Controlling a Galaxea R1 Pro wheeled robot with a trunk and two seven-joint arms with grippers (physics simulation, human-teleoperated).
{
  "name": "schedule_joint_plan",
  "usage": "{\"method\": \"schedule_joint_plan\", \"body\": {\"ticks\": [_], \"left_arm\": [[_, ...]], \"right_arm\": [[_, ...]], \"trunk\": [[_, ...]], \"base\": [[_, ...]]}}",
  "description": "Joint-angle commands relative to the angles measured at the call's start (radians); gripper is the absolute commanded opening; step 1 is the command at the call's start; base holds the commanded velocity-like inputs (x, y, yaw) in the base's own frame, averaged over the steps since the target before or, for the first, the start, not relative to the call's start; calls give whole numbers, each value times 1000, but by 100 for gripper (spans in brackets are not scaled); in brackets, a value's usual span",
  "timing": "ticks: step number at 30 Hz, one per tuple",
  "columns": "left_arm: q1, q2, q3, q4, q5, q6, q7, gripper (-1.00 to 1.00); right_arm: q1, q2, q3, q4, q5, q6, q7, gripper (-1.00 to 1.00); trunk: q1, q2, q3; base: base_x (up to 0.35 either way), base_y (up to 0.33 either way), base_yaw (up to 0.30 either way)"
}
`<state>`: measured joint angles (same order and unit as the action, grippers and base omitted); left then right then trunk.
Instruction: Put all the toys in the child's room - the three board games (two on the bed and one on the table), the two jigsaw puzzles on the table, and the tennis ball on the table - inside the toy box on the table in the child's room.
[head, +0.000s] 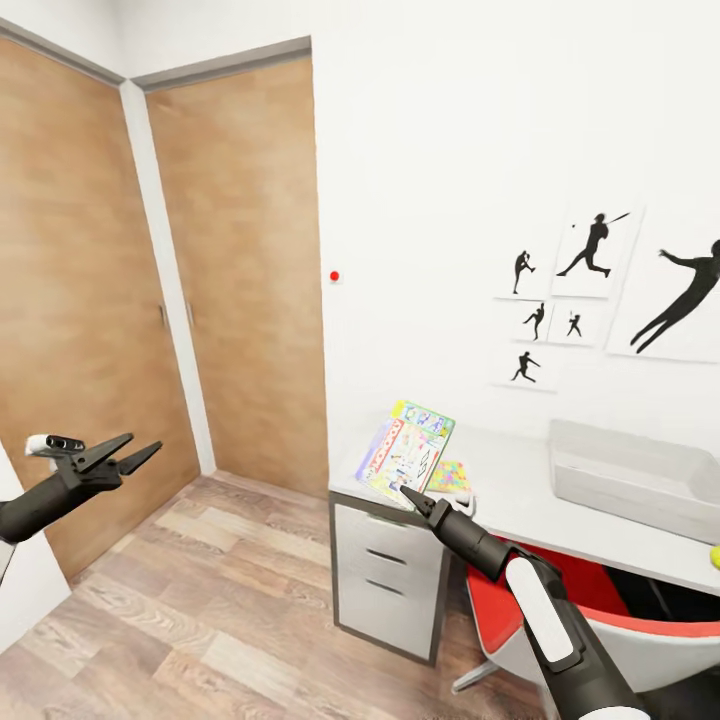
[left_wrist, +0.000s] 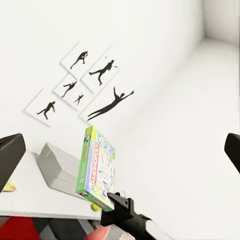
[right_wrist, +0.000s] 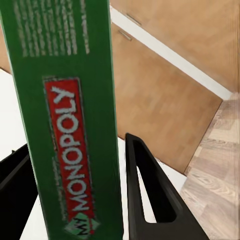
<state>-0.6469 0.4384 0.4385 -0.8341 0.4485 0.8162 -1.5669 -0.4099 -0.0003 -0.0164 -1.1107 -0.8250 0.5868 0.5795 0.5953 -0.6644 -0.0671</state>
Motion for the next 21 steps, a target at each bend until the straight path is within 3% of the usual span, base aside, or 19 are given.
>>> {"method": "schedule_joint_plan", "body": {"ticks": [1,21], "left_arm": [[0,0,0,0,-1,11,-4,100],[0,0,0,0,-1,11,-4,100]], "right_arm": [[-1,0,-1,0,-9,8,0,-100],[-1,0,-2,0,-9,5,0,-100]], "trunk": [[0,-2,-1],[0,-2,8]], "base": [[0,0,-279],[0,0,-270]]}}
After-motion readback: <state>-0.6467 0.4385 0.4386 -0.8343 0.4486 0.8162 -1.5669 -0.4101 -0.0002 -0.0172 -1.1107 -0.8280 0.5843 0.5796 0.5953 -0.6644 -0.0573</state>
